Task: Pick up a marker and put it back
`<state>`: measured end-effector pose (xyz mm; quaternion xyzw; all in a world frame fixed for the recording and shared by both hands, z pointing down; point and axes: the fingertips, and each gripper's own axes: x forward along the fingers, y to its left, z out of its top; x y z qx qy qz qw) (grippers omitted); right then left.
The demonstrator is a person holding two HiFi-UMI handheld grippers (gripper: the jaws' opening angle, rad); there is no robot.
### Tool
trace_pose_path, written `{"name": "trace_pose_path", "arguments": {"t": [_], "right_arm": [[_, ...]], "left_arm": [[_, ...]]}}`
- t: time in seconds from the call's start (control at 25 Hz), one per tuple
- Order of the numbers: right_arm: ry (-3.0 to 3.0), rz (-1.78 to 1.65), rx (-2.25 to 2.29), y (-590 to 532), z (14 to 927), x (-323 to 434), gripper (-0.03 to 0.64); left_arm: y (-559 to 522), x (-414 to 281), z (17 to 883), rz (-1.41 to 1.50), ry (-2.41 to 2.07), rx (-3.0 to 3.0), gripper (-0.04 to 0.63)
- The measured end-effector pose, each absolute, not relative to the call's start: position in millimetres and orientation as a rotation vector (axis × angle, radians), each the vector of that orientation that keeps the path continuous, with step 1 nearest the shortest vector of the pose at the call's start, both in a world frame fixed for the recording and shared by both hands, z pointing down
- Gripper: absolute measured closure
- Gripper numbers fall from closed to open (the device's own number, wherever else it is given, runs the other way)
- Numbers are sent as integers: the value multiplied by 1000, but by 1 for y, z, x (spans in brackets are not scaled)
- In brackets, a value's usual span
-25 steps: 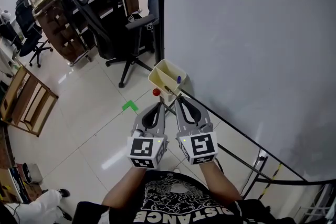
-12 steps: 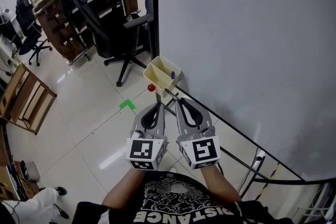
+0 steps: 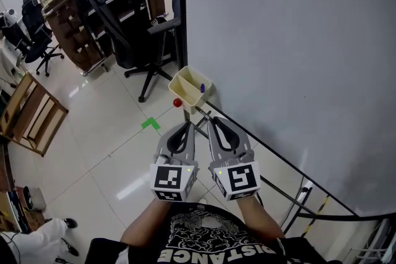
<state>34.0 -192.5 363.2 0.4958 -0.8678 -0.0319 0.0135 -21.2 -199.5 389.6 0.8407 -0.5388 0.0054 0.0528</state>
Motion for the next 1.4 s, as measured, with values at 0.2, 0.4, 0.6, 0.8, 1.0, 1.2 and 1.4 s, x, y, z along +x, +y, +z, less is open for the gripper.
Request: {"name": "trace_pose_path", "arguments": {"t": [0.2, 0.4, 0.6, 0.8, 1.0, 1.2, 1.4], "right_arm": [[-2707, -101, 1537, -194, 362, 33, 586], [-2716, -106, 1530, -195, 361, 30, 586], [-2718, -113, 1529, -200, 359, 23, 586], [-2718, -121, 1533, -207, 358, 17, 586], [-2705, -132, 1540, -215, 358, 11, 586], [-2670, -116, 1543, -226, 370, 7, 586], [-2667, -99, 1550, -236, 373, 2, 586]], "left_arm": [[-201, -23, 389, -2, -1639, 2541, 591], [-202, -28, 389, 0, -1652, 2531, 591], [-207, -35, 393, 6, -1653, 2523, 591], [-211, -42, 394, 9, -1652, 2516, 591], [-215, -49, 393, 12, -1649, 2513, 591], [-222, -56, 396, 16, -1646, 2511, 591], [-227, -58, 397, 27, -1635, 2515, 591]]}}
